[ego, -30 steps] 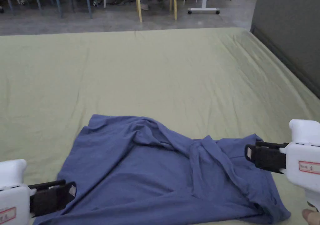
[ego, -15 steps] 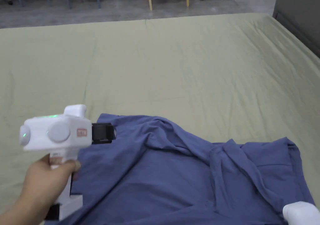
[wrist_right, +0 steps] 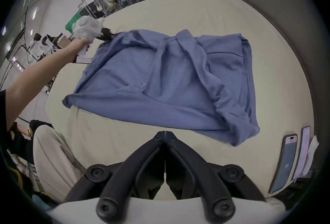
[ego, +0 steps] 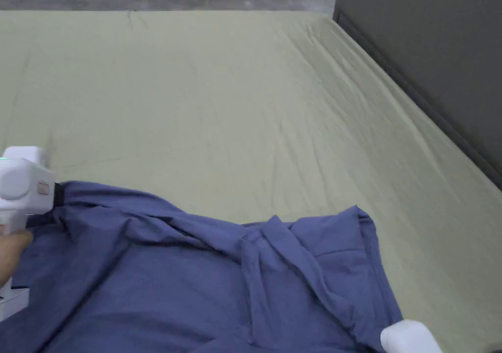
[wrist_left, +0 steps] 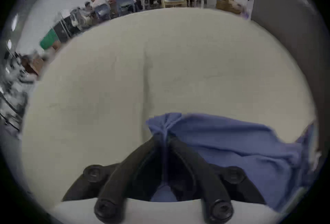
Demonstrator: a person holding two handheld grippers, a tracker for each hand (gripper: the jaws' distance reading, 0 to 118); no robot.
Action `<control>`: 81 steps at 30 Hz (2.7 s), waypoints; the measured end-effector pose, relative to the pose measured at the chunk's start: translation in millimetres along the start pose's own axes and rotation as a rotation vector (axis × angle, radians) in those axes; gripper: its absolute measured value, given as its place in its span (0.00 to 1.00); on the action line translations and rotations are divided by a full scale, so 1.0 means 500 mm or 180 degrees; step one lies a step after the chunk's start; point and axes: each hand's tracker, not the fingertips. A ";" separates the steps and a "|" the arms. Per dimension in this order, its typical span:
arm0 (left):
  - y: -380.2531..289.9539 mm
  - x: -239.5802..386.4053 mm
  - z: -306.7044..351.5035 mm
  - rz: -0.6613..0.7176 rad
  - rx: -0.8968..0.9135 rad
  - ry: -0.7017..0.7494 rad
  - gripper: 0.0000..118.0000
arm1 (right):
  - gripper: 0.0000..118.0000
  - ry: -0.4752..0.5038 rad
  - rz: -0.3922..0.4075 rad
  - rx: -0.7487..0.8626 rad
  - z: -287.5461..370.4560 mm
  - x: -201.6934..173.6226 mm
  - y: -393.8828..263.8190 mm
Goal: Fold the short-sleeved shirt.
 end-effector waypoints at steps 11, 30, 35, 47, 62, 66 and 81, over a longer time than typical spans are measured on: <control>-0.030 -0.042 0.105 0.0333 0.0083 -0.0079 0.01 | 1.00 -0.0997 -0.0351 0.0027 -0.144 0.257 0.371; 0.052 -0.102 0.283 0.0514 0.0592 0.0099 0.01 | 0.05 -0.1184 0.0404 0.0757 0.049 0.112 0.501; 0.153 -0.136 0.479 0.0461 0.1097 0.0202 0.01 | 0.05 -0.1321 0.0652 0.1195 0.214 0.059 0.609; 0.399 -0.169 0.811 0.0226 0.1972 0.0571 0.01 | 0.05 -0.1656 0.0879 0.1722 0.502 -0.062 0.932; 0.511 -0.200 0.800 0.0504 0.2004 0.0615 0.01 | 0.05 -0.1676 0.0655 0.1763 0.526 -0.098 1.098; 0.459 -0.192 0.715 0.0510 0.1713 0.0462 0.01 | 0.05 -0.1522 0.0608 0.1502 0.413 -0.048 1.055; -0.065 -0.154 0.519 0.0382 0.0736 -0.0142 0.01 | 0.05 -0.0752 0.0464 0.0870 0.162 0.066 0.485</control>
